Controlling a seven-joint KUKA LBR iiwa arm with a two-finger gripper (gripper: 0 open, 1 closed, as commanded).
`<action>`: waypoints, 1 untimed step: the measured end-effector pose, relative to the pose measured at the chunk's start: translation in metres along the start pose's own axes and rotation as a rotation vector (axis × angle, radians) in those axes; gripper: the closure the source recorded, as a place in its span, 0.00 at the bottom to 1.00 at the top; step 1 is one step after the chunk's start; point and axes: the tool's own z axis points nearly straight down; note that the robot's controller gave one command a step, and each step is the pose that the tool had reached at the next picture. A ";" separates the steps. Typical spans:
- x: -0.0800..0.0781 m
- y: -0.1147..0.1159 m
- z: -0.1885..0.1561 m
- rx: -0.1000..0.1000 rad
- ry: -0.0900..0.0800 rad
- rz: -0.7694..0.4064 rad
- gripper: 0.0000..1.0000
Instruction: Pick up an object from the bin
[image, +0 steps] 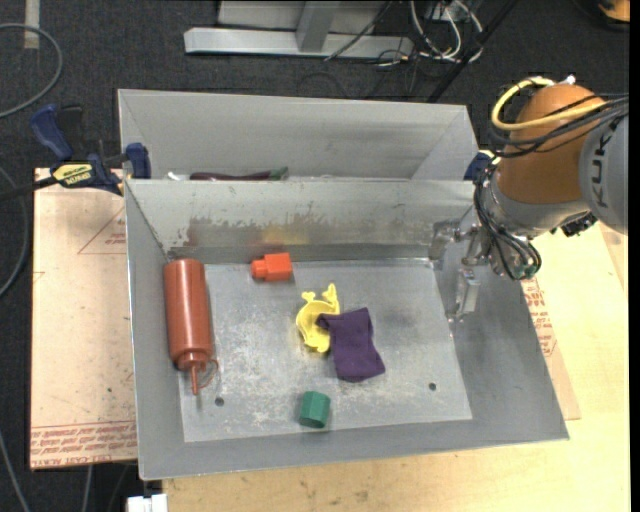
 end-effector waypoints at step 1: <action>-0.002 0.000 -0.005 0.001 -0.007 -0.002 0.00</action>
Offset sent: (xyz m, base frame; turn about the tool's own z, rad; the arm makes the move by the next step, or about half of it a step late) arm -0.0211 0.0751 -0.0817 -0.2843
